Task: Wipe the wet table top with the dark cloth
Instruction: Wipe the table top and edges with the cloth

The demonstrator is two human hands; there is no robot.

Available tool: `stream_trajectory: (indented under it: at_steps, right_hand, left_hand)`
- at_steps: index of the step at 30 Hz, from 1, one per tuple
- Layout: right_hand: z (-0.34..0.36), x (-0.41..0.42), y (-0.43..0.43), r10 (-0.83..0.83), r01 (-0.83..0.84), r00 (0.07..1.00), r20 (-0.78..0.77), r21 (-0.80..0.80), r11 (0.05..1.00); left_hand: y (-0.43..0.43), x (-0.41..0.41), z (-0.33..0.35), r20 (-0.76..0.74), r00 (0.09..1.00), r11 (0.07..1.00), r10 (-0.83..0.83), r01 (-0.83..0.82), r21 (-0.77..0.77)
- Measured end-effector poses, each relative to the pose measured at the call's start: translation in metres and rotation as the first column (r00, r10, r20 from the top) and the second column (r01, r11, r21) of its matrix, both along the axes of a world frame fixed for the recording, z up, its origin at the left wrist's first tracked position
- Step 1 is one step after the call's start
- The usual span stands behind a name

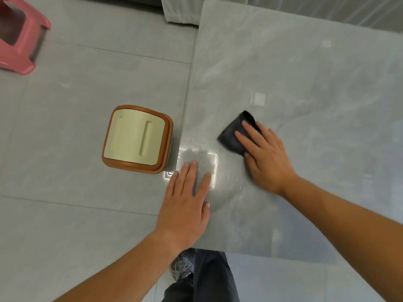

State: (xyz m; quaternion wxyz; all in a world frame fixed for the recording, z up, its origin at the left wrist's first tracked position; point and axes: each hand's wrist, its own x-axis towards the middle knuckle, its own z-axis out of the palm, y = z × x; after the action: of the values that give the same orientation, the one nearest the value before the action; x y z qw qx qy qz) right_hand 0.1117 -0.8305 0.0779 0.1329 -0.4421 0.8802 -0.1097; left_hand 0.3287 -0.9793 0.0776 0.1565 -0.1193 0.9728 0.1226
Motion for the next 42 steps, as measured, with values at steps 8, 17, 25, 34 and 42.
stream_trajectory:
  at_steps: [8,17,25,34,42]
  right_hand:
    - [-0.002,0.075,0.015,-0.086,0.085,0.996,-0.013,-0.028,0.996]
    - [-0.001,0.059,0.016,-0.236,0.238,0.970,0.061,-0.025,0.971]
    - [0.002,0.114,0.035,-0.025,0.025,1.000,0.015,-0.032,0.999]
    - [-0.005,0.071,-0.072,-0.081,0.081,0.997,-0.003,-0.031,0.996]
    - [-0.002,0.050,-0.038,0.358,-0.357,0.933,-0.034,0.026,0.934]
  left_hand:
    - [0.009,0.014,0.003,-0.027,0.999,0.999,-0.021,0.021,0.033]
    - [0.014,0.039,0.003,-0.003,1.000,0.999,-0.024,0.024,0.042]
    - [0.019,0.049,0.003,-0.021,1.000,0.996,0.005,-0.003,0.093]
    - [0.023,0.058,-0.009,-0.105,0.993,0.994,0.057,-0.046,0.102]
    - [0.032,0.069,-0.009,-0.131,0.989,0.995,0.070,-0.060,0.078]
